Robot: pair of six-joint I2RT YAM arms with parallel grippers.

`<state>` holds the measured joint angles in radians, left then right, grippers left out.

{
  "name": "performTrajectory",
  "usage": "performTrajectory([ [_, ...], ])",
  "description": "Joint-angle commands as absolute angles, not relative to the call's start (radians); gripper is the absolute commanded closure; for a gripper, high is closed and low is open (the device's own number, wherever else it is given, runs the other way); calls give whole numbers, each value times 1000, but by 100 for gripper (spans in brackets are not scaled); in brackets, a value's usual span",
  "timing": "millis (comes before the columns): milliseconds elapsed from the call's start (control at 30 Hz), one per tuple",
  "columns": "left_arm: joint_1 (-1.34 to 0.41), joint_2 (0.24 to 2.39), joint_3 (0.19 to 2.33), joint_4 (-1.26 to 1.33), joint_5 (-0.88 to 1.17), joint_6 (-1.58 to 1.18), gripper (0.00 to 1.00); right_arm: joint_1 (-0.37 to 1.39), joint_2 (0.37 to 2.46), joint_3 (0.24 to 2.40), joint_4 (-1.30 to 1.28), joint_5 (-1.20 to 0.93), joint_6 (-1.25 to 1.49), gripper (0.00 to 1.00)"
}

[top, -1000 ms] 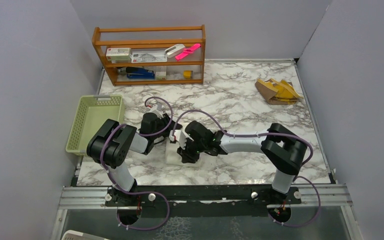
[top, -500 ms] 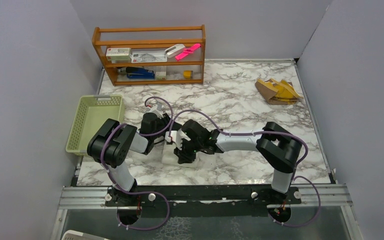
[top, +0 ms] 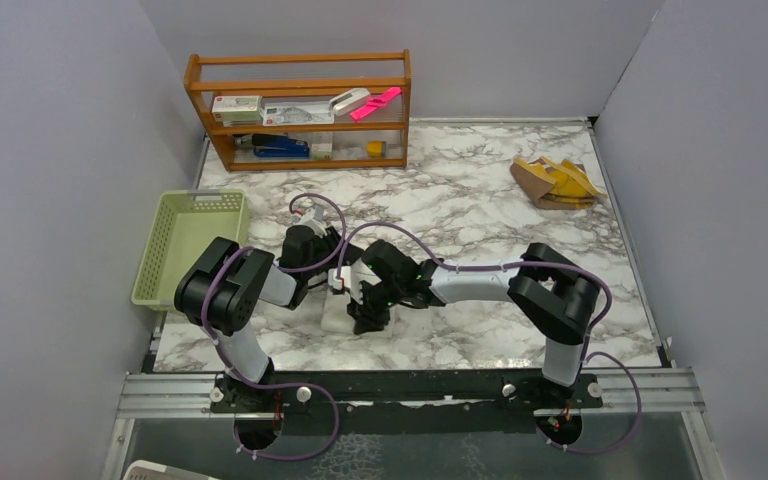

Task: Roll the towels
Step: Roll the towel at the center of the board.

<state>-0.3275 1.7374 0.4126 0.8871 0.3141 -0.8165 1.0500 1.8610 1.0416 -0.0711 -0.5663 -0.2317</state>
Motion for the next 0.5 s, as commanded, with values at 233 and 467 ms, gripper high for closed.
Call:
performTrajectory([
  [233,-316,1789,381,690,201,-767,75,1066,1966,1115,-72,-669,-257,90],
  [467,-312,1726,384,666,174,-777,74,1025,1986,1060,17,-833,-108,99],
])
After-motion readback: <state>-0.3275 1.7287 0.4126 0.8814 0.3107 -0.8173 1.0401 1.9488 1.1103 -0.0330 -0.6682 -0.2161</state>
